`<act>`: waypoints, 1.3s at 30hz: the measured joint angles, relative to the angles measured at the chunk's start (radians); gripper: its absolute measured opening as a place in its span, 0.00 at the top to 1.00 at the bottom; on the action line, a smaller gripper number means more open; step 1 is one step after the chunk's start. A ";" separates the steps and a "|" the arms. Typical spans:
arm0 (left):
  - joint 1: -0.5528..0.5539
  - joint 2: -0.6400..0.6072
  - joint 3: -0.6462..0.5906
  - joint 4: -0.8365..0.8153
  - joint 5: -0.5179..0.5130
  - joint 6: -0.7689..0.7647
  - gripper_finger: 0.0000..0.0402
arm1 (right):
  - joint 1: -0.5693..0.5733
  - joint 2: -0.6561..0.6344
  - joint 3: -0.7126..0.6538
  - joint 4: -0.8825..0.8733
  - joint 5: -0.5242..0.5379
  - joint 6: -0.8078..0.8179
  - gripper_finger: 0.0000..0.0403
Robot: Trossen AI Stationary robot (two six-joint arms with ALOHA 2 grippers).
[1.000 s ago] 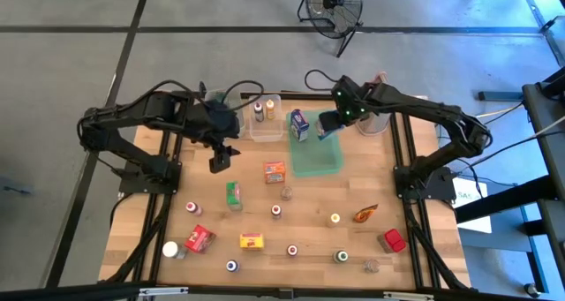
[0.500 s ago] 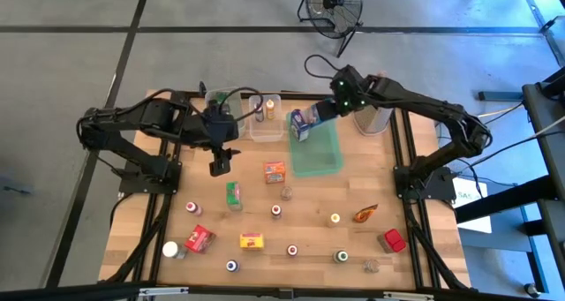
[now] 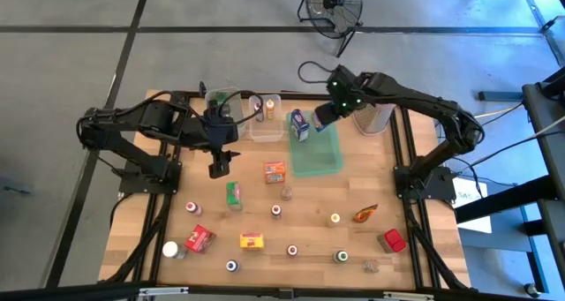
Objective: Pick & Place Kitchen Items
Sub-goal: Put the light blue cereal box into the blue bin
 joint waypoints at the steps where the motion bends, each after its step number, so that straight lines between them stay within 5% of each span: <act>1: -0.003 0.000 0.000 0.000 0.000 0.004 0.44 | 0.003 0.015 0.000 0.004 0.006 -0.003 0.66; 11: -0.005 0.000 0.000 0.000 0.007 0.005 0.44 | 0.012 0.156 -0.001 0.026 0.022 -0.003 0.66; 22: -0.016 0.000 0.000 -0.003 0.012 0.005 0.44 | 0.004 0.163 -0.001 0.068 0.019 0.047 0.65; 39: -0.016 0.000 0.000 -0.003 0.008 -0.011 0.44 | -0.011 0.163 -0.001 0.050 0.019 0.088 0.42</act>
